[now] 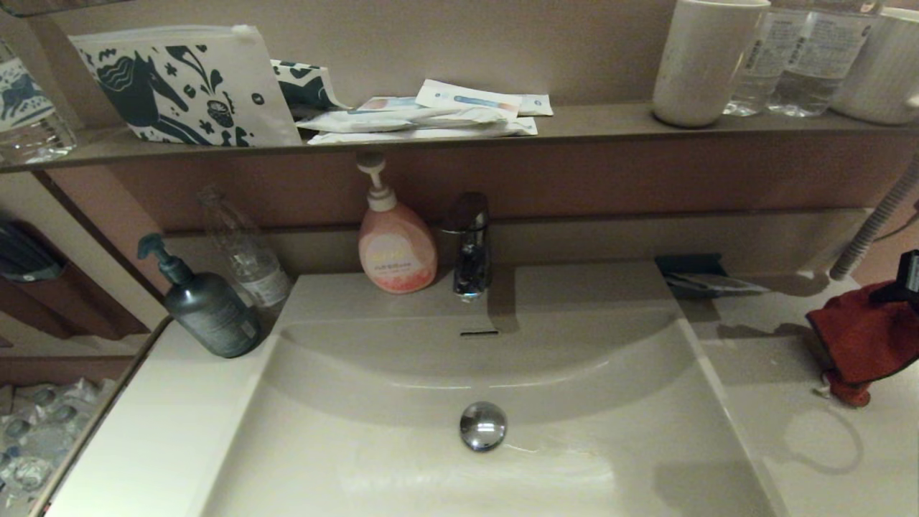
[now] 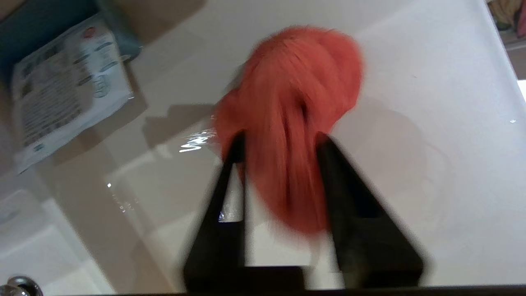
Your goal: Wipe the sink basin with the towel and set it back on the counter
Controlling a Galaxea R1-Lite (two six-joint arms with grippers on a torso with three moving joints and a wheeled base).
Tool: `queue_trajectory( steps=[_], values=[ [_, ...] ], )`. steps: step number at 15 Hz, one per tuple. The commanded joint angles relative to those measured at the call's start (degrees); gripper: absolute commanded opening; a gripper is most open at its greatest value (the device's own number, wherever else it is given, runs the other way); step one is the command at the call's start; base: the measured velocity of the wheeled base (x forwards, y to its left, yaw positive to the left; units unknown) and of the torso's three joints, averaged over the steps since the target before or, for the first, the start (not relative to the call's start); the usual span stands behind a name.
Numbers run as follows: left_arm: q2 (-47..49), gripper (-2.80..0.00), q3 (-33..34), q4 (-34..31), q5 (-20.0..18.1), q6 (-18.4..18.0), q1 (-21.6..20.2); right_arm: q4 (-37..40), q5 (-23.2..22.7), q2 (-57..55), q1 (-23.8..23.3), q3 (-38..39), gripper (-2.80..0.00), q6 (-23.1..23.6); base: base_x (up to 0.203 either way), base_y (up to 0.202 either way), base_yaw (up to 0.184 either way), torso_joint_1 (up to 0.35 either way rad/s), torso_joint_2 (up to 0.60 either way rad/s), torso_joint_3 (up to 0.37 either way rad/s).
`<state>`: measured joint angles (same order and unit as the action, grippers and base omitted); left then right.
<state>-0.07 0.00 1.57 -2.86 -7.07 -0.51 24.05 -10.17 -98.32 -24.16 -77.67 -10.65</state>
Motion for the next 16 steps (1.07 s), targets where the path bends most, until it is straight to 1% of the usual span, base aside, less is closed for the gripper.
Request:
queue_trajectory(
  steps=[1, 2, 5, 6, 8, 10, 11, 13, 15, 16],
  values=[
    [0.1, -2.8, 0.0, 0.0, 0.0, 0.0, 0.0, 0.4, 0.1, 1.0, 0.6, -0.2, 0.0, -0.1, 0.0, 0.0, 0.0, 0.0, 0.0, 0.0],
    [0.1, -2.8, 0.0, 0.0, 0.0, 0.0, 0.0, 1.1, 0.4, 2.2, 0.6, -0.1, 0.0, -0.1, 0.0, 0.0, 0.0, 0.0, 0.0, 0.0],
    [0.1, -2.8, 0.0, 0.0, 0.0, 0.0, 0.0, 6.7, 2.0, 6.7, 0.3, -0.2, 0.0, 0.1, 0.0, 0.0, 0.0, 0.0, 0.0, 0.0],
    [0.1, -2.8, 0.0, 0.1, 0.0, 0.0, 0.0, 8.9, 2.2, 8.8, 0.0, 0.0, -2.8, 0.5, 0.0, 0.0, 0.0, 0.0, 0.0, 0.0],
    [0.1, -2.8, 0.0, 0.0, 0.0, 0.0, 0.0, 12.6, 2.1, 13.1, -0.4, 1.3, -2.8, 1.7, 0.0, 0.0, 0.0, 0.0, 0.0, 0.0],
    [0.1, -2.8, 0.0, 0.0, 0.0, 0.0, 0.0, 13.4, 1.8, 19.1, 0.7, 6.2, -2.8, 3.5, 0.0, 0.0, 0.0, 0.0, 0.0, 0.0],
    [0.1, -2.8, 0.0, 0.0, 0.0, 0.0, 0.0, 13.5, 1.8, 22.7, 2.2, 9.6, -2.8, 4.5, 0.0, 0.0, 0.0, 0.0, 0.0, 0.0],
    [0.1, -2.8, 0.0, 0.0, 0.0, 0.0, 0.0, 13.6, 1.9, 31.6, 8.0, 16.0, -2.8, 4.8, 0.0, 0.0, 0.0, 0.0, 0.0, 0.0],
    [0.1, -2.8, 0.0, 0.0, 0.0, 0.0, 0.0, 14.3, 2.0, 41.2, 12.9, 19.2, -2.8, 2.2, 0.0, 0.0, 0.0, 0.0, 0.0, 0.0],
    [0.1, -2.8, 0.0, 0.0, 0.0, 0.0, 0.0, 15.8, 2.1, 46.1, 14.3, 20.0, -2.8, 1.1, 0.0, 0.0, 0.0, 0.0, 0.0, 0.0]
  ],
)
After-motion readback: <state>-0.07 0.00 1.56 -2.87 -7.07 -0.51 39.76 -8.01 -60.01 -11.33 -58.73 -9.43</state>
